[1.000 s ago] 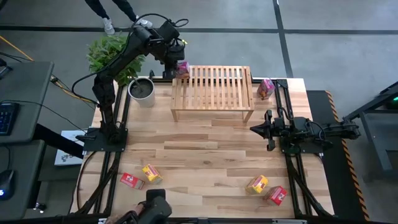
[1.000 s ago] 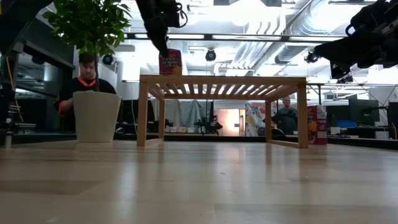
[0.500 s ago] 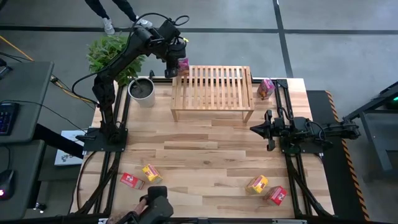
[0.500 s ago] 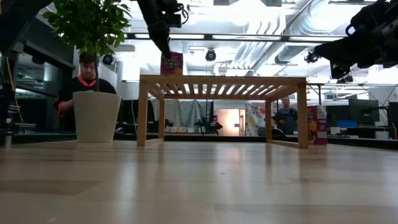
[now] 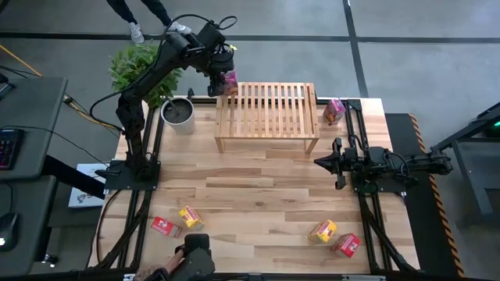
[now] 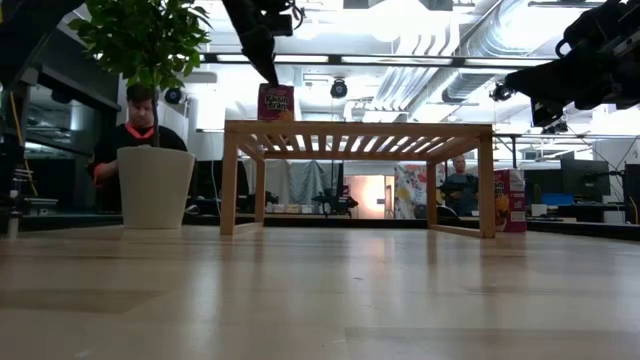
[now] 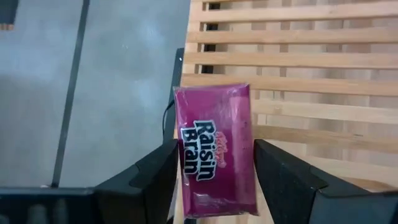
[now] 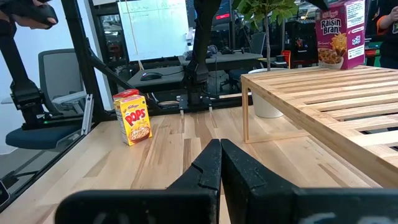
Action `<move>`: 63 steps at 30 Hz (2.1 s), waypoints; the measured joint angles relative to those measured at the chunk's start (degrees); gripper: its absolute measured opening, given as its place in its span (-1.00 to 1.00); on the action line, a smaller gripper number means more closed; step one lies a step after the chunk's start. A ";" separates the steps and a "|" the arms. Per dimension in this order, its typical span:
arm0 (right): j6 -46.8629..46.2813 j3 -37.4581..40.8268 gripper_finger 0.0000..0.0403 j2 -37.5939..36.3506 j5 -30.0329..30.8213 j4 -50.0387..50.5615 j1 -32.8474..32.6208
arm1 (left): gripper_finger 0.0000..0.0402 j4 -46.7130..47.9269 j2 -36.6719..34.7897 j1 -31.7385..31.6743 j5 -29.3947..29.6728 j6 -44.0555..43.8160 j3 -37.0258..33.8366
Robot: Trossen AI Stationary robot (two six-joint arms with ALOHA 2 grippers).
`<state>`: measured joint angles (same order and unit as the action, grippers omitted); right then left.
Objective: Stack cereal on shelf
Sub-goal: Put the left violet cereal box on the shelf, then put the violet cereal box aligned with the other violet cereal box on the shelf
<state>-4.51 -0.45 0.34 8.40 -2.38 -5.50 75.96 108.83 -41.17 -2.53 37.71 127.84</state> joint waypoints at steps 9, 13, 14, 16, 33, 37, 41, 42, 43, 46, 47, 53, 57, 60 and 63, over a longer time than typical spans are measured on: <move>-0.01 -0.02 -1.00 -0.01 0.02 0.01 0.00 | 0.00 0.03 -0.10 0.00 -0.02 0.00 3.20; 0.01 -0.01 -1.00 0.01 0.00 -0.01 0.00 | 0.00 0.02 -0.10 0.00 -0.06 0.00 4.55; 0.01 0.01 -1.00 0.01 0.01 0.01 0.00 | 0.00 0.04 -0.10 0.00 -0.06 0.00 4.90; 0.00 0.00 -1.00 -0.01 0.02 -0.02 0.00 | 0.00 0.00 -0.10 0.00 -0.06 -0.02 6.10; -0.01 0.00 -1.00 -0.01 0.02 0.00 0.00 | -0.94 -16.71 -8.57 3.61 -9.77 -27.63 6.31; 0.01 -0.01 -1.00 -0.01 0.01 -0.01 0.00 | -0.99 -25.66 -12.34 8.28 -9.89 -28.90 0.71; 0.28 -0.02 -1.00 0.02 0.16 -0.02 0.00 | -0.99 -38.69 -17.46 13.46 -9.96 -30.52 -10.32; 0.54 -0.02 -1.00 0.01 0.66 -0.10 0.00 | -1.00 -42.23 -19.04 14.75 -9.93 -31.41 -13.74; 0.05 0.00 -1.00 0.02 0.93 -0.41 0.00 | -1.00 -46.12 -20.72 16.17 -10.00 -32.33 -17.38; -7.65 -0.01 -1.00 0.02 0.88 -4.01 0.00 | -1.00 -57.72 -26.67 20.38 -10.77 -34.90 -29.56; -11.41 -0.02 -1.00 0.04 0.92 -6.78 0.00 | -1.00 -61.73 -28.69 21.66 -10.92 -36.48 -33.65; -22.43 -0.13 -1.00 0.13 14.89 -33.34 0.02 | -1.00 -85.62 -41.12 28.29 -8.22 -44.67 -54.95; -19.16 -6.59 -1.00 3.26 28.33 -31.35 1.64 | -1.00 -90.95 -47.31 31.38 -1.64 -43.54 -61.89; -19.66 -14.97 -0.99 7.87 40.31 -17.97 4.19 | -1.00 -90.44 -50.37 32.46 2.18 -42.92 -63.13; -25.00 -25.72 -0.91 12.77 43.73 5.06 7.42 | -1.00 -90.06 -52.37 32.76 2.20 -41.42 -63.18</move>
<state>-29.50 -26.17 13.11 52.14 2.68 1.92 -14.10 56.46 -8.40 -0.33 -3.71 64.66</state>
